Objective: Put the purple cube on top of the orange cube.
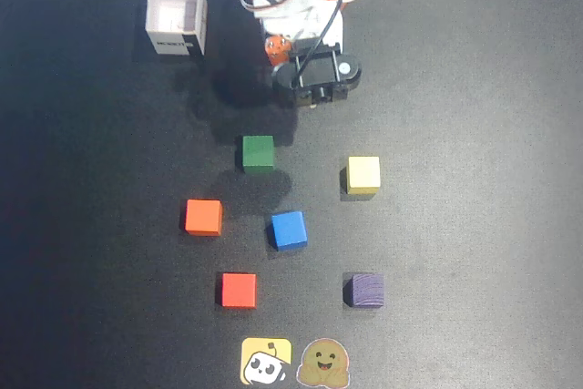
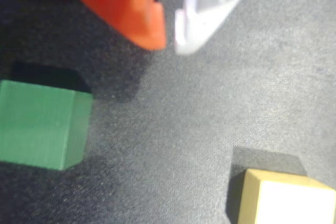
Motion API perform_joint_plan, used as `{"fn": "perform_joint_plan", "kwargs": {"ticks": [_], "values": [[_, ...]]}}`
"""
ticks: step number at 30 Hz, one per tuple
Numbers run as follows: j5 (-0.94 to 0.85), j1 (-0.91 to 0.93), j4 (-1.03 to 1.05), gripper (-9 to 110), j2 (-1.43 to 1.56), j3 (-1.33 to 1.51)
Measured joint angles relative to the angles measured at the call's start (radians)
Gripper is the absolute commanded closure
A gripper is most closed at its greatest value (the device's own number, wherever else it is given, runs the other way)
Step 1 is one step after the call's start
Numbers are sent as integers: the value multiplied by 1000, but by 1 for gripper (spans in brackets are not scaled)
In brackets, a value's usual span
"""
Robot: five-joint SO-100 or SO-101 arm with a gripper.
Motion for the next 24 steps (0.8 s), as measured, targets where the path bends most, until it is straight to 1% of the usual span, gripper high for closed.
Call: {"fn": "perform_joint_plan", "kwargs": {"ticks": [16,18,21,24], "values": [[-2,0,0,101,0,0],[3,6,0,95,0,0],[58,12,0,91,0,0],[87,11,-6,91,0,0]]}}
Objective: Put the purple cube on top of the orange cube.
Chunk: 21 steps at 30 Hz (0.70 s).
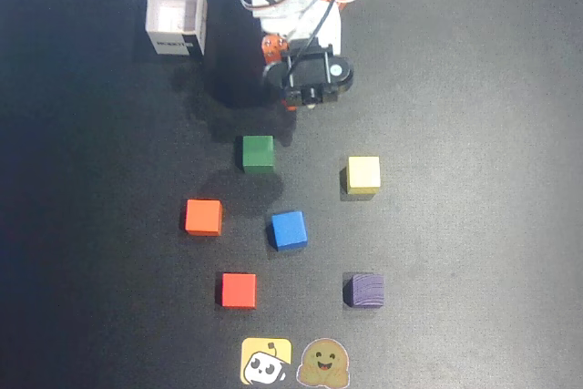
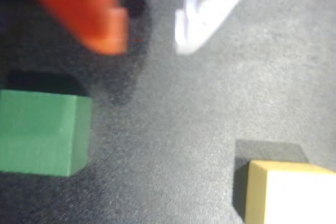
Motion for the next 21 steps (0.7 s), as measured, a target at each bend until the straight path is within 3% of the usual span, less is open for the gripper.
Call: {"fn": "perform_joint_plan", "kwargs": {"ticks": [10,21], "values": [[89,-71,-57,90,-61,-64],[98,-92,-104,85,-884,-672]]}}
